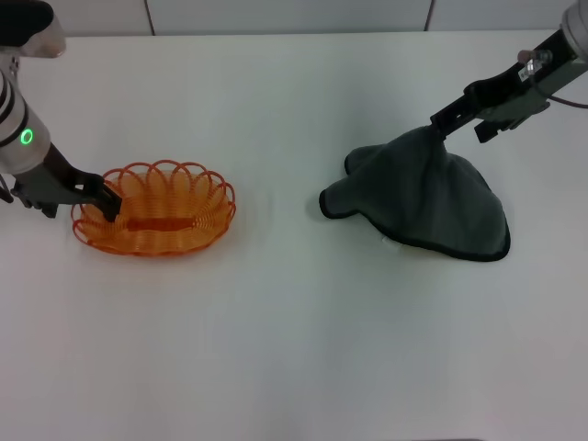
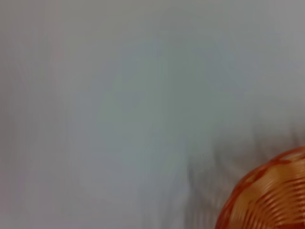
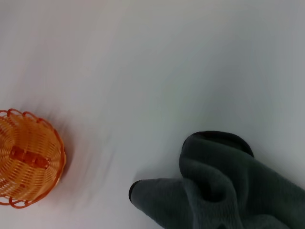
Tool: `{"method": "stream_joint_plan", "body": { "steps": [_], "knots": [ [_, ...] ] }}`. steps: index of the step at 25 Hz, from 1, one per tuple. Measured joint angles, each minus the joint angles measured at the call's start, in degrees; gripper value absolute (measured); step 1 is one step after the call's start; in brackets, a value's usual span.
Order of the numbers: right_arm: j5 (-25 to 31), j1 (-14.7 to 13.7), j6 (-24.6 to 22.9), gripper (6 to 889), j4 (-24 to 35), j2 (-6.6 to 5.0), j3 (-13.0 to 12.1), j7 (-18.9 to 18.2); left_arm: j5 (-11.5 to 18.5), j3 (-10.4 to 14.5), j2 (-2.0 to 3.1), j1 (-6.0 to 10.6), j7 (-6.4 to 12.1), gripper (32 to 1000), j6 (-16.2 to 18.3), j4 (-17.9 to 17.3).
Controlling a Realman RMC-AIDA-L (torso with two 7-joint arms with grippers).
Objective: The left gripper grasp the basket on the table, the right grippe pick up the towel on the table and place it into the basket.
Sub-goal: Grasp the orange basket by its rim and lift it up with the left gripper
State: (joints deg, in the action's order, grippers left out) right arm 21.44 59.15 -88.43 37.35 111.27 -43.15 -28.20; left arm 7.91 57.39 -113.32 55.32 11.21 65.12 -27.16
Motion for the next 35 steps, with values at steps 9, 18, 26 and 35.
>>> {"method": "stream_joint_plan", "body": {
  "steps": [9,18,26,35],
  "knots": [
    [0.1,0.1,0.1,877,0.0,0.18,0.0,-0.6,0.1,0.0,-0.68,0.03,0.25,817,-1.1,0.7],
    [0.0,0.1,0.6,876,0.0,0.70,0.0,-0.9,0.1,0.0,-1.15,0.21,0.73,807,-1.9,1.9],
    [0.0,0.0,0.7,876,0.0,0.70,0.0,-0.9,0.2,0.0,-1.20,0.22,0.74,798,-1.9,1.9],
    [0.0,0.1,0.7,876,0.0,0.70,0.0,-1.0,0.4,-0.2,-1.20,0.22,0.43,789,-1.9,1.9]
  ]
}}
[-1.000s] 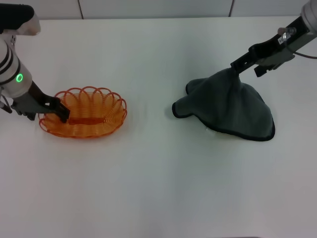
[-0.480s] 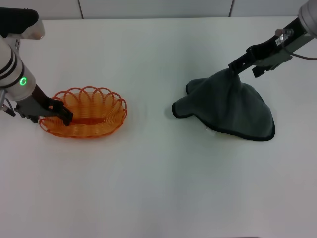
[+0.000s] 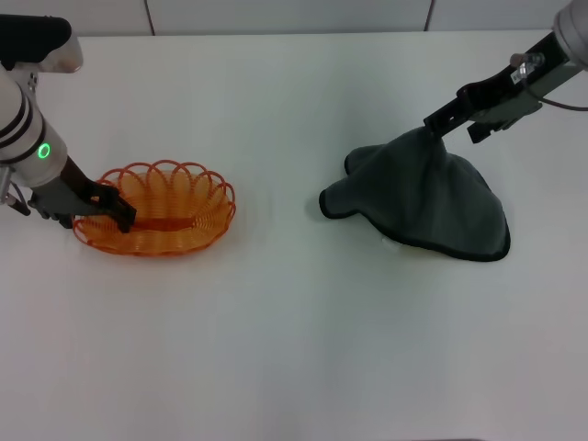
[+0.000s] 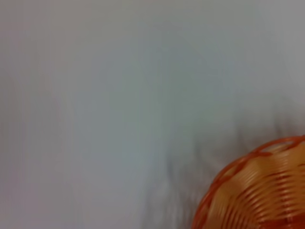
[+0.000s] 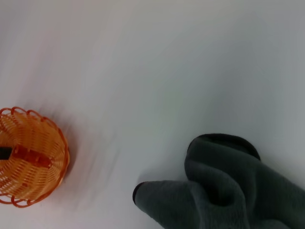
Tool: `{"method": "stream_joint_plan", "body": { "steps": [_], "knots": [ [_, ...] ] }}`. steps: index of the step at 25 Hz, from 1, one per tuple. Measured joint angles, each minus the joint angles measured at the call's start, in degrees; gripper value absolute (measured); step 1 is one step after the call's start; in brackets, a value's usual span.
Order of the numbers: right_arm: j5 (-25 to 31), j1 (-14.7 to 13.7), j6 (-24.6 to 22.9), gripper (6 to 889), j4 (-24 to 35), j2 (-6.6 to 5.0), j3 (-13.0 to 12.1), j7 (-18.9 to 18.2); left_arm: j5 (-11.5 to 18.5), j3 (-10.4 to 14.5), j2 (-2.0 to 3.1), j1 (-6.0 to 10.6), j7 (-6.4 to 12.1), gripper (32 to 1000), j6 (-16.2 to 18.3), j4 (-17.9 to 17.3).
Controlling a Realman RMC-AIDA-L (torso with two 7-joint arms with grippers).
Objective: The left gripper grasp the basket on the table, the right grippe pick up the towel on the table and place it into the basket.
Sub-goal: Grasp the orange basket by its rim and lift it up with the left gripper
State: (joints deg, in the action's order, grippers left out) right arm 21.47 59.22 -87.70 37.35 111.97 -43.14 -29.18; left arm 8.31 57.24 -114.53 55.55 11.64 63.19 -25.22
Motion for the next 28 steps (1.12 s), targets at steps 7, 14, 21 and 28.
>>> {"method": "stream_joint_plan", "body": {
  "steps": [7,14,21,28],
  "knots": [
    [0.1,0.0,0.1,876,0.0,0.02,0.1,0.0,0.4,-0.4,-0.07,-0.28,-0.23,781,-0.6,0.0],
    [0.1,0.0,1.0,876,-0.7,-0.04,0.1,0.0,0.4,-0.4,0.20,-0.32,0.18,469,-0.8,0.0],
    [0.1,-0.1,1.0,876,-0.8,-0.02,0.2,-0.4,0.4,-0.4,0.23,-0.26,0.35,318,-0.8,0.0],
    [0.1,-0.1,0.9,876,-0.8,0.00,0.3,-0.4,0.4,-0.4,0.18,-0.18,0.38,244,-0.8,0.0]
  ]
}}
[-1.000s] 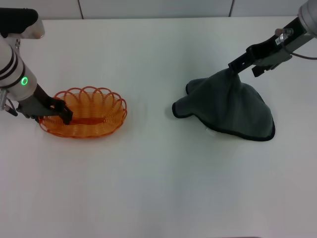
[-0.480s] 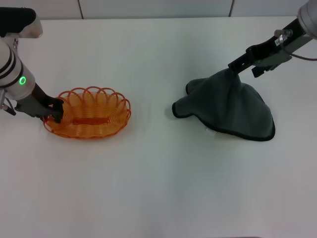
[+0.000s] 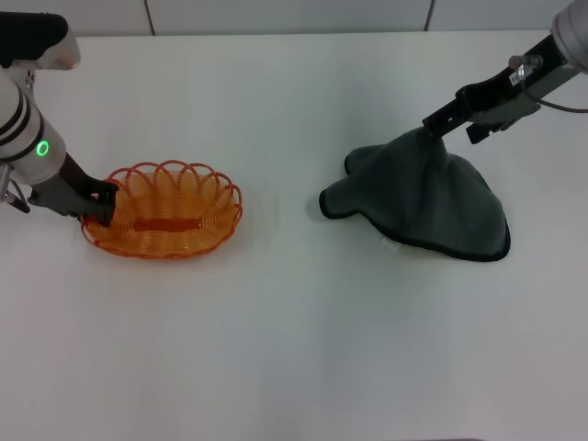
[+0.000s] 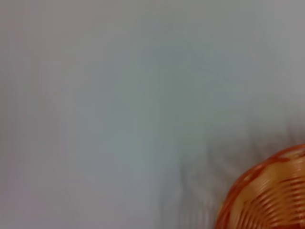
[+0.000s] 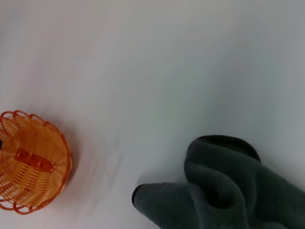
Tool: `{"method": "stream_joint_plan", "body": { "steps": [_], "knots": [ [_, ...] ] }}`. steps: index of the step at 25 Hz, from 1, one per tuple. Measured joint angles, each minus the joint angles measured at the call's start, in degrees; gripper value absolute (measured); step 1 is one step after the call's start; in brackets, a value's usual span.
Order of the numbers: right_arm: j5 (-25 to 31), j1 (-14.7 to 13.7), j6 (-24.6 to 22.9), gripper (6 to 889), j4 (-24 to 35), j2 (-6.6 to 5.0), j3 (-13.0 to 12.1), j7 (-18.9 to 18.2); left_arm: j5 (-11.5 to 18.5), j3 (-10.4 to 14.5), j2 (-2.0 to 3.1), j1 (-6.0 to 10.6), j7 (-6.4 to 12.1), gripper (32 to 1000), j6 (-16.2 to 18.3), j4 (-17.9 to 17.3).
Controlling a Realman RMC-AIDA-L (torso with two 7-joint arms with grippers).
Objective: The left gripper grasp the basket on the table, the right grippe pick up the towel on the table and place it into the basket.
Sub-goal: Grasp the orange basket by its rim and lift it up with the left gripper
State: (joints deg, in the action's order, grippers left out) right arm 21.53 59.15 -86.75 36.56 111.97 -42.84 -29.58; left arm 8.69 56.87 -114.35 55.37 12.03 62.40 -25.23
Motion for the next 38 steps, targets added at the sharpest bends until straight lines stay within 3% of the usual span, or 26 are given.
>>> {"method": "stream_joint_plan", "body": {
  "steps": [9,17,21,24,27,29,31,38],
  "knots": [
    [0.0,-0.2,0.0,876,0.0,0.00,0.0,0.0,0.8,0.0,0.05,0.00,0.07,217,0.0,-0.2],
    [0.0,-0.5,0.4,877,0.0,0.00,-0.1,0.0,2.4,-0.1,0.60,0.11,0.70,215,1.8,-0.9],
    [0.0,-0.5,0.5,877,0.0,0.00,0.1,0.0,5.0,-0.2,1.46,0.01,0.68,197,7.2,-4.2],
    [0.0,-0.6,0.6,877,0.0,0.00,0.1,0.0,9.1,-0.3,2.57,-0.18,0.24,174,12.2,-7.5],
    [0.0,-0.7,0.7,876,0.0,0.07,0.1,-0.1,11.4,-2.0,3.18,-0.18,-0.23,141,17.0,-11.4],
    [0.0,-0.7,0.7,876,0.0,0.09,0.1,-0.1,11.7,-2.6,3.23,-0.15,-0.35,124,18.4,-12.8],
    [0.0,-0.7,0.7,876,0.0,0.09,0.2,-0.1,12.2,-3.8,2.87,0.16,-1.44,112,23.9,-18.6],
    [0.0,-0.7,0.7,876,-0.1,0.09,0.2,-0.1,15.4,-3.9,2.42,1.44,-4.80,95,31.4,-25.8]
  ]
}}
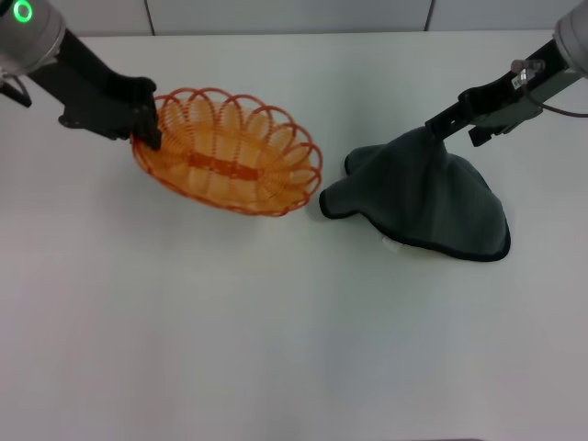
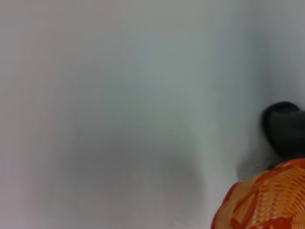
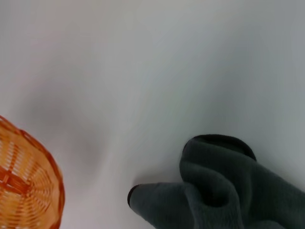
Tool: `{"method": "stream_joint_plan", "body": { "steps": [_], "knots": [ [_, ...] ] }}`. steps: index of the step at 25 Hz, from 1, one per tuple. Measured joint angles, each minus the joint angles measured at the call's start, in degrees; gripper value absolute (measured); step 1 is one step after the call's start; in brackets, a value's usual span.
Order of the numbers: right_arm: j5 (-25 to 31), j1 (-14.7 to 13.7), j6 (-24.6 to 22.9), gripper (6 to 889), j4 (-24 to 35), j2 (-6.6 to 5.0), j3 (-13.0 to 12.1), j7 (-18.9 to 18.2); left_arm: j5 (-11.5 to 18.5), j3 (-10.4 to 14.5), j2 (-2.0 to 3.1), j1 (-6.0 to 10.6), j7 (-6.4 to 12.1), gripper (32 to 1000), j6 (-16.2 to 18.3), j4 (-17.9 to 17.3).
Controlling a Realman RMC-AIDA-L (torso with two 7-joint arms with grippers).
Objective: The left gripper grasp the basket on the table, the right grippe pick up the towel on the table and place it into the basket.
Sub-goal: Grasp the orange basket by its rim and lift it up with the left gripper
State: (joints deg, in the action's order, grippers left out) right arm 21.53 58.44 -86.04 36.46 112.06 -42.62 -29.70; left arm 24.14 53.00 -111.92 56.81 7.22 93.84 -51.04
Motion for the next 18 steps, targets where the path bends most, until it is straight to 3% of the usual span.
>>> {"method": "stream_joint_plan", "body": {
  "steps": [6,18],
  "knots": [
    [0.0,0.0,0.8,876,-0.5,-0.18,-0.2,0.0,0.6,0.1,-0.06,1.99,-0.31,95,1.2,-0.3],
    [0.0,0.0,3.3,877,-1.9,-0.51,-0.4,-1.0,0.7,-0.1,-0.07,3.82,-0.53,95,2.0,-0.5]
  ]
}}
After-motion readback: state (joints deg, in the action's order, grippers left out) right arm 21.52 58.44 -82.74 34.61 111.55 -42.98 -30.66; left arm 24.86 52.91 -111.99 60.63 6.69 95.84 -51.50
